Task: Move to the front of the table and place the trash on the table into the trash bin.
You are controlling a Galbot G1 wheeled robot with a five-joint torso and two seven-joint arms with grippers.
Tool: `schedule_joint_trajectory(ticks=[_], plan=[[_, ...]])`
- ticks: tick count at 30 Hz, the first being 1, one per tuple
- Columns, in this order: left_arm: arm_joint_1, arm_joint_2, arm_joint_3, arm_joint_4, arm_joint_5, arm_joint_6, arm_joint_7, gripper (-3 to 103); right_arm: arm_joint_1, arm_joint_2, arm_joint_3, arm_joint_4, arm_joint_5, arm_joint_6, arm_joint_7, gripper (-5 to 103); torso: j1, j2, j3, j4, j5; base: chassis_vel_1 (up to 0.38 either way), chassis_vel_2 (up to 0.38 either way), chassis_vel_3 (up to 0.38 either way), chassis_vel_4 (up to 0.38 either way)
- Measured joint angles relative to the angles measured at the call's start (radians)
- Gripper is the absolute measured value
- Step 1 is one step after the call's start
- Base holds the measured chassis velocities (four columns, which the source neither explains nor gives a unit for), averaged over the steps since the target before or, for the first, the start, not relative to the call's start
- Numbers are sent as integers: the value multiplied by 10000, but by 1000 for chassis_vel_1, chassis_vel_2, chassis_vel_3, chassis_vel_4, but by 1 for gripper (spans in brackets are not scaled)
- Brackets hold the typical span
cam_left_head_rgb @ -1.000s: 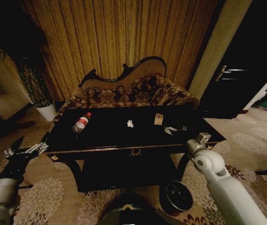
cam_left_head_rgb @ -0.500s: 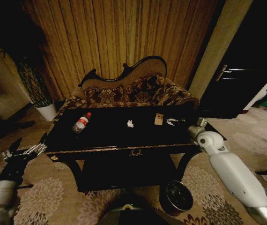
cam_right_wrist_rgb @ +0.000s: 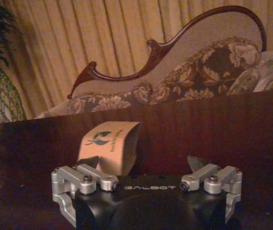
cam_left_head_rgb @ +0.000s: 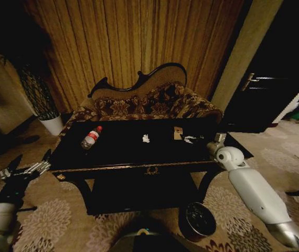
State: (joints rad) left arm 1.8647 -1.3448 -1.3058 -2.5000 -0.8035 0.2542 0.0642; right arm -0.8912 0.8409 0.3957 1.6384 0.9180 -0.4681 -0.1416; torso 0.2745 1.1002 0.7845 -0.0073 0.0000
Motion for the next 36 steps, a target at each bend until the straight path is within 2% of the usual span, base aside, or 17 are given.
schedule_joint_trajectory(ticks=[18,25,28,36], plan=[[97,-68,-76,0,0,-205,177,100,-282,130,53,617,-262,-35,-266,100,0,1,0,0,0,0,0,0,0],[87,-78,-28,0,-3,-208,185,100,-220,143,66,690,-541,-41,-178,100,-1,1,0,1,-1,0,0,0,0],[45,-86,64,0,15,-209,186,100,-221,138,66,683,-932,95,113,100,-1,1,-1,0,0,0,0,0,0],[48,-71,55,0,20,-208,183,100,-426,174,286,924,-1015,222,230,100,-1,1,0,0,0,0,0,0,0]])
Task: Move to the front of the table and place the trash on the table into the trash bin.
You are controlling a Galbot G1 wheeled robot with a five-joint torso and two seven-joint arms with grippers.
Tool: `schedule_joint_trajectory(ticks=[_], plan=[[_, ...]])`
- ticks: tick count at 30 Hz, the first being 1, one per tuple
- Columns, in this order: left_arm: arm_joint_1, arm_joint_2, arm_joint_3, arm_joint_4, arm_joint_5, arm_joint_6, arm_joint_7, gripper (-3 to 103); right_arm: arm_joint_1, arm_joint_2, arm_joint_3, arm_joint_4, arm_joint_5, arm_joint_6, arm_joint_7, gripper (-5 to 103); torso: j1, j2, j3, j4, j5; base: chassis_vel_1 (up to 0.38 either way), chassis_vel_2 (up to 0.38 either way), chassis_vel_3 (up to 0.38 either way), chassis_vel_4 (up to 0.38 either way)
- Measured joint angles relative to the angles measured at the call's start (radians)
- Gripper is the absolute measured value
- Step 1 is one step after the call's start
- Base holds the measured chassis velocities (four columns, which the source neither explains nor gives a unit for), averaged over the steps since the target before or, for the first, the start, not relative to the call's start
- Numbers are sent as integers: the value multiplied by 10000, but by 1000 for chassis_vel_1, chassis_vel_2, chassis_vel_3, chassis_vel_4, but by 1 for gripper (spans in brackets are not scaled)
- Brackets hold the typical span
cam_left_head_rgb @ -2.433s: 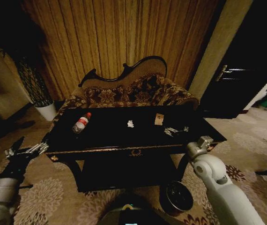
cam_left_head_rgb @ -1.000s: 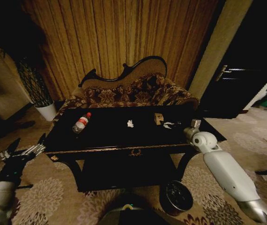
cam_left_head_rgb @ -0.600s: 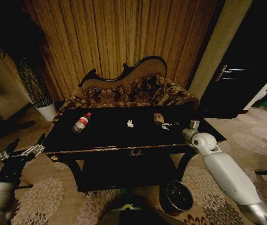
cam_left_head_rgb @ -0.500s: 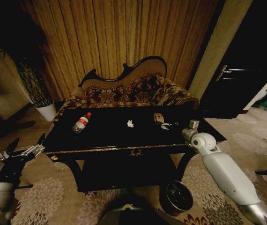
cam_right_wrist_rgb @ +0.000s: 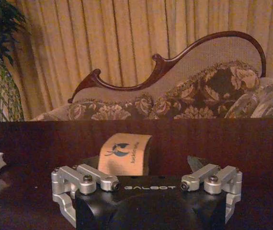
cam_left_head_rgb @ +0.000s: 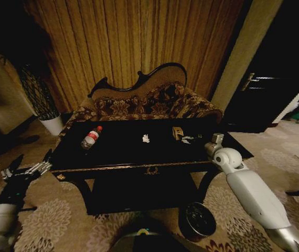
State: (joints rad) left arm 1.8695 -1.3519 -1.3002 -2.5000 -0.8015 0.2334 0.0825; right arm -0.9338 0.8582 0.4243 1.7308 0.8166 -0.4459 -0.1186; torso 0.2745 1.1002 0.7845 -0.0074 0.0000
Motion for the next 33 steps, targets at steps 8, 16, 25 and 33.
schedule_joint_trajectory(ticks=[8,16,25,33], plan=[[-4,-9,43,0,6,9,-10,100,-358,-54,246,592,82,-307,353,100,0,1,0,0,0,0,0,0,0],[-20,-4,52,-1,7,9,-12,100,2,-59,-85,293,550,-428,697,100,0,0,0,2,0,0,0,0,0],[17,-54,-1,0,7,-5,-12,100,354,-15,-686,194,987,-664,1107,100,0,0,0,1,0,0,0,0,0],[28,-71,-29,0,7,-76,3,100,582,98,-861,45,813,-665,1269,100,0,0,0,1,0,0,0,0,0]])
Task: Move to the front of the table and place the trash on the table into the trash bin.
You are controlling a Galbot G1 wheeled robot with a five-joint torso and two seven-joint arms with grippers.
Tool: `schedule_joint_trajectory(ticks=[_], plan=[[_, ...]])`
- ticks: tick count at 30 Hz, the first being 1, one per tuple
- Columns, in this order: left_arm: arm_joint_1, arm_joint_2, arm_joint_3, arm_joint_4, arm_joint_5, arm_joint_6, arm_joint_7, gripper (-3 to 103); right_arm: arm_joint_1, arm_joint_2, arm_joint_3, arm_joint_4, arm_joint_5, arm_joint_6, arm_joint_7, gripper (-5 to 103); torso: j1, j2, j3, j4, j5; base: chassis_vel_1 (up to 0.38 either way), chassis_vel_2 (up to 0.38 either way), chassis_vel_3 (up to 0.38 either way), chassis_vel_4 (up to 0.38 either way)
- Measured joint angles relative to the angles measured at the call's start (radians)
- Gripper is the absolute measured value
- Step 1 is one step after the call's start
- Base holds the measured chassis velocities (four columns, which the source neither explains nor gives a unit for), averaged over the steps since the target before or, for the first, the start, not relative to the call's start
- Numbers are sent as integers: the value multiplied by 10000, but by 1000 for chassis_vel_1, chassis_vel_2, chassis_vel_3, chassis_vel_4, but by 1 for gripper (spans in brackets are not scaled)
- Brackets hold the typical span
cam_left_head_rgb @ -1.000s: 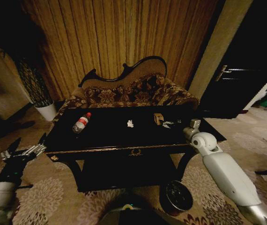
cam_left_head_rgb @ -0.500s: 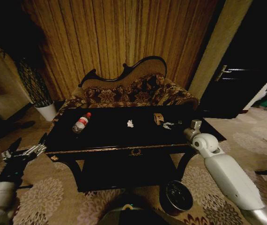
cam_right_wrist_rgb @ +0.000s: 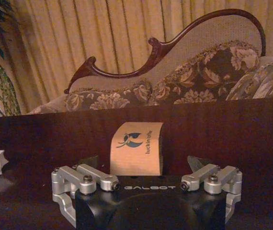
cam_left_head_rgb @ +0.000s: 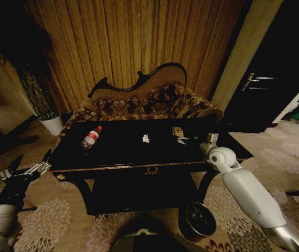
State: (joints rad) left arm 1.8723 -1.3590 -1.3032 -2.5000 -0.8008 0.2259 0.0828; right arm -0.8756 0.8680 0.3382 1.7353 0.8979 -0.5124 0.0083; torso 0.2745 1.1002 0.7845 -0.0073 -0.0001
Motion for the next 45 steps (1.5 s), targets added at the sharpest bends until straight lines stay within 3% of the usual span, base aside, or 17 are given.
schedule_joint_trajectory(ticks=[33,36,45], plan=[[48,-32,-58,0,-33,-233,153,100,23,117,-119,-114,-448,93,166,103,0,0,0,0,1,0,0,0,0],[46,-34,-58,0,-29,-239,168,100,23,117,-109,-116,-441,92,202,99,0,0,0,0,1,0,0,0,0],[43,-53,-58,0,-20,-287,191,100,-41,129,-83,-117,-447,117,348,61,0,0,0,0,1,0,0,0,0]])
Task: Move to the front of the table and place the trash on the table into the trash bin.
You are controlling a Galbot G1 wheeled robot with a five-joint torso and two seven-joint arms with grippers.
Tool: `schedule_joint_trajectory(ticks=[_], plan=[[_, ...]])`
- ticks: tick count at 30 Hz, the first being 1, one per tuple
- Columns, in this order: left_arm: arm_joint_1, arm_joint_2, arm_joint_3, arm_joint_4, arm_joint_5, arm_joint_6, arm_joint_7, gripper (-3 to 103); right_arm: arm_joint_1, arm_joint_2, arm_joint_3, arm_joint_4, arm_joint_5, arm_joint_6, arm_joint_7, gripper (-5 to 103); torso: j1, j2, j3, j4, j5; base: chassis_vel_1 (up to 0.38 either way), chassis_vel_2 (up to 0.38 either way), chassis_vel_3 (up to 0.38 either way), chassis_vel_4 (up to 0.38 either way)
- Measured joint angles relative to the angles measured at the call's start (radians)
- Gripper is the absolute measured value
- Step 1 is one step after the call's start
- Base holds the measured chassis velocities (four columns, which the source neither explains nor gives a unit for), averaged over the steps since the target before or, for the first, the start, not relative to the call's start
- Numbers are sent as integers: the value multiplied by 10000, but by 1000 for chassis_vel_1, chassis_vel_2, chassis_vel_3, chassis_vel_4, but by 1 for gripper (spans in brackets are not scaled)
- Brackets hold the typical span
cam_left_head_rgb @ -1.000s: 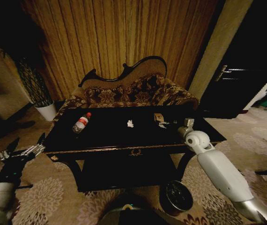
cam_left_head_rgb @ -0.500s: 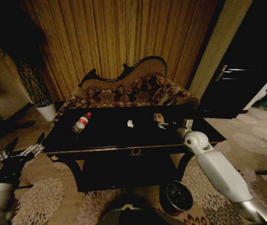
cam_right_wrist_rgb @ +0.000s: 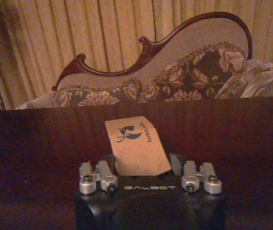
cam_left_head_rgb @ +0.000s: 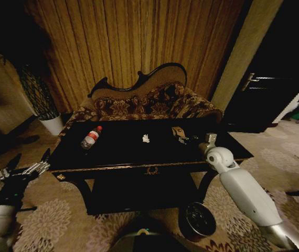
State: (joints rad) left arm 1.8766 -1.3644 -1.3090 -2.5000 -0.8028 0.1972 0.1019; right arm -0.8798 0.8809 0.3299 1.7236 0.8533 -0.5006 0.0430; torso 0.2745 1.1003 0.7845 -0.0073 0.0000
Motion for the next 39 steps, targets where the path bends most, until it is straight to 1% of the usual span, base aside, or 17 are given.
schedule_joint_trajectory(ticks=[1,4,5,7,8,9,10,12,13,14,15,16,17,33,39], plan=[[0,0,0,0,0,0,0,100,0,0,0,0,0,0,0,61,0,0,0,0,0,0,0,0,0],[5,-24,1,0,3,-15,16,100,-35,-45,19,0,-12,149,0,45,0,0,0,0,0,0,0,0,0],[5,-24,1,0,3,-15,16,100,-35,-45,19,0,-12,149,0,45,0,0,0,0,0,0,0,0,0],[5,-35,19,0,12,-18,50,100,-75,-52,67,6,-13,179,0,34,-1,0,0,0,0,0,0,0,0],[5,-35,19,0,12,-18,50,100,-75,-52,67,6,-13,179,0,34,-1,0,0,0,0,0,0,0,0],[1,-35,26,0,16,-19,55,100,-90,-52,83,9,-13,182,0,29,0,0,0,0,0,0,0,0,0],[-4,-35,31,0,18,-20,60,100,-114,-52,101,16,-14,189,0,29,0,0,0,0,0,0,0,0,0],[-8,-35,42,0,20,-21,76,100,-179,-51,152,35,-22,202,-2,18,0,0,0,-1,0,0,0,0,0],[-8,-35,42,0,20,-21,76,100,-179,-51,152,35,-22,202,-2,18,0,0,0,-1,0,0,0,0,0],[-8,-36,46,0,22,-22,80,100,-220,-45,190,43,-29,210,-4,13,0,0,0,0,0,0,0,0,0],[-8,-40,49,0,23,-22,81,100,-241,-42,206,46,-35,214,-4,13,0,0,0,-1,0,0,0,0,0],[-8,-50,54,0,24,-25,89,100,-285,-40,236,57,-40,225,-7,3,0,0,0,-1,0,0,0,0,0],[-6,-57,57,0,24,-28,96,100,-305,-40,247,69,-42,233,-8,1,0,0,0,-1,0,0,0,0,0],[12,-68,59,0,27,-50,110,100,-355,-43,374,134,-1,264,-11,0,0,0,0,0,0,0,0,0,0],[-7,-55,56,0,27,-49,99,100,-431,-61,625,291,-94,638,40,0,0,0,0,1,0,0,0,0,0]])
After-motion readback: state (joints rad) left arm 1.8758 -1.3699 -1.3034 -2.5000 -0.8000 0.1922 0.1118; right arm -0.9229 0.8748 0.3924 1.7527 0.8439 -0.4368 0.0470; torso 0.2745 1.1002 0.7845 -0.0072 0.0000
